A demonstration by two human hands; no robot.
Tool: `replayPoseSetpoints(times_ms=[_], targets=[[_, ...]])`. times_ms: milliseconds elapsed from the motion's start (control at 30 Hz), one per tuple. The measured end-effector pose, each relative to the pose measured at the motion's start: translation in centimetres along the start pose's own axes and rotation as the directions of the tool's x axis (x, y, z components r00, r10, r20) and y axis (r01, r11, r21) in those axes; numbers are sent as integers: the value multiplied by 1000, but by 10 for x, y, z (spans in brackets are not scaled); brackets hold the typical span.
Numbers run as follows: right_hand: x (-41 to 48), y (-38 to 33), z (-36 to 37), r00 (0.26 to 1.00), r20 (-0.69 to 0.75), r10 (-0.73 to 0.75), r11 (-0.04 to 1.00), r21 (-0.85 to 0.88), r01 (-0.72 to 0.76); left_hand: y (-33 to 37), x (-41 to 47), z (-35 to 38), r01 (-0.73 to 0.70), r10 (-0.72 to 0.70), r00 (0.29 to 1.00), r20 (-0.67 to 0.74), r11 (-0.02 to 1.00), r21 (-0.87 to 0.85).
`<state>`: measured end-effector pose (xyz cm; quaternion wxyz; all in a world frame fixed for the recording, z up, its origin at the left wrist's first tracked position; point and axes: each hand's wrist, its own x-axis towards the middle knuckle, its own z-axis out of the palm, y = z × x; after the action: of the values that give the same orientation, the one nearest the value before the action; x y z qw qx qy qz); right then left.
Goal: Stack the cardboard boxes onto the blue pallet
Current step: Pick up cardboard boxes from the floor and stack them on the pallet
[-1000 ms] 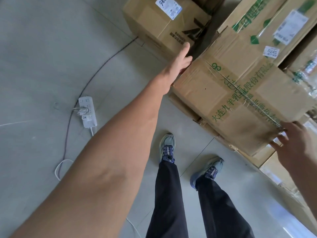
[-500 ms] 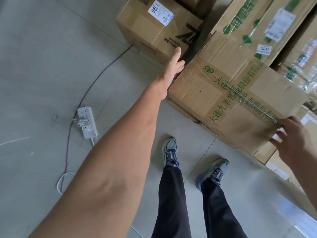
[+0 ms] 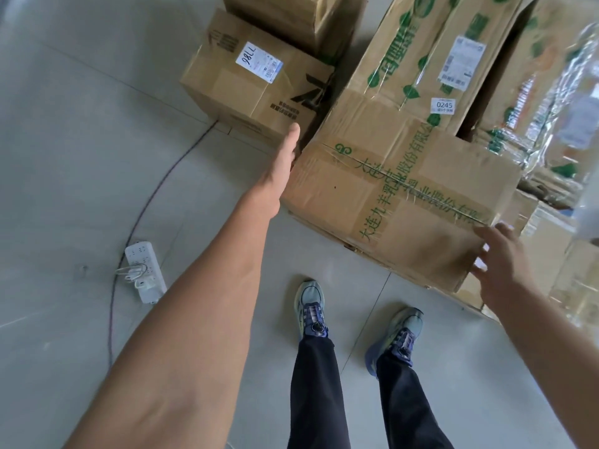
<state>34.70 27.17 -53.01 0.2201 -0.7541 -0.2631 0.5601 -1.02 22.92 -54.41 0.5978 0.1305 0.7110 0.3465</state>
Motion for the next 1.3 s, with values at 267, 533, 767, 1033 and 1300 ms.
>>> replayPoseSetpoints(times_ms=[267,533,767,1033,1300], targets=[[-11,25,-1,985,-107,132,991,10,-132,2,5,8,51,-50,999,-11,998,35],[-2,11,-10,977,-155,147,989,32,-144,-8,12,4,116,-106,993,-54,959,259],[9,23,-11,908,-355,222,967,200,-159,-8,20,2,92,-72,996,-59,851,516],[4,34,2,872,-286,397,871,417,-260,2,39,9,-10,13,1000,-7,927,375],[8,28,-2,875,-318,365,890,394,-228,12,50,18,-82,70,996,54,956,282]])
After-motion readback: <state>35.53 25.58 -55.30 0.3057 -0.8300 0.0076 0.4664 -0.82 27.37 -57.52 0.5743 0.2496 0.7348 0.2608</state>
